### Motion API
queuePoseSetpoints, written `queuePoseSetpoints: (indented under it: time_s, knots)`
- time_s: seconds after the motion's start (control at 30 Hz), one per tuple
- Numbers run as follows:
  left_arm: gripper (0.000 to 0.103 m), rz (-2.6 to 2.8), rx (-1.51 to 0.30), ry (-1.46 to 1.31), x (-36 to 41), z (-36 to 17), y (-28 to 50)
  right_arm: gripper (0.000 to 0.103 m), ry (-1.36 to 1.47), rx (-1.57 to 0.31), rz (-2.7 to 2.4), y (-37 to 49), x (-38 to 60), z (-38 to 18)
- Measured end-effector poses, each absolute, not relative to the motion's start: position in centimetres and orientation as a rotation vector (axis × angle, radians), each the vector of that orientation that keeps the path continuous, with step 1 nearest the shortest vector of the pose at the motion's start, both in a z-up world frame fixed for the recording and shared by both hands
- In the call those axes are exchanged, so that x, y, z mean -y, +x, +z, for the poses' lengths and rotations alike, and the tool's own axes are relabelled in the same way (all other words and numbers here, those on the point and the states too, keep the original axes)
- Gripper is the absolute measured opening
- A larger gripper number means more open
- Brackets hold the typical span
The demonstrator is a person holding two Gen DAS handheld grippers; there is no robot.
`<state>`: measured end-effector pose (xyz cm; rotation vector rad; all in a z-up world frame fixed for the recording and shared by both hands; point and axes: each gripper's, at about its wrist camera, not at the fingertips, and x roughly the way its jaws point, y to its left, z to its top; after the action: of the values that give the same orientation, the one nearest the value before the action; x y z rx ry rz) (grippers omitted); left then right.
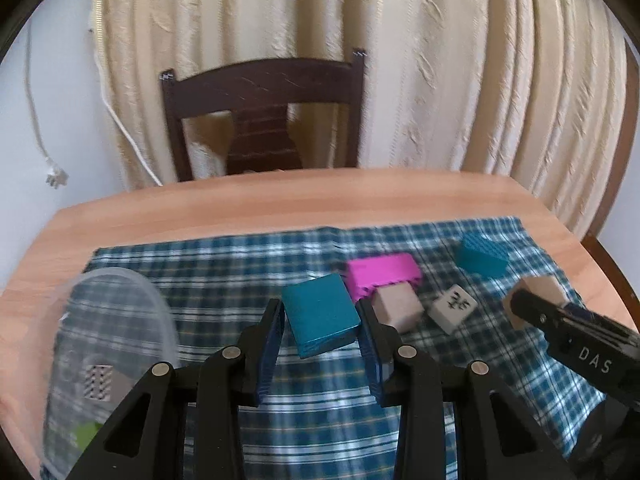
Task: Organize rigid objects
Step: 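Carry the teal cube into the clear bowl and open the left gripper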
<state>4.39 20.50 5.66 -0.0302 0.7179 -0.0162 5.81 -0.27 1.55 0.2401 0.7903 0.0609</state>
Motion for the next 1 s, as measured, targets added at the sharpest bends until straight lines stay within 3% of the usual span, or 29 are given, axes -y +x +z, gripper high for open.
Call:
queuePoseSetpoints:
  time_s: [1.0]
  knots:
    - [0.039, 0.332, -0.607, -0.204, -32.8, 7.6, 1.4, 0.063, 0.217, -0.795, 0.073, 5.8, -0.5, 0.8]
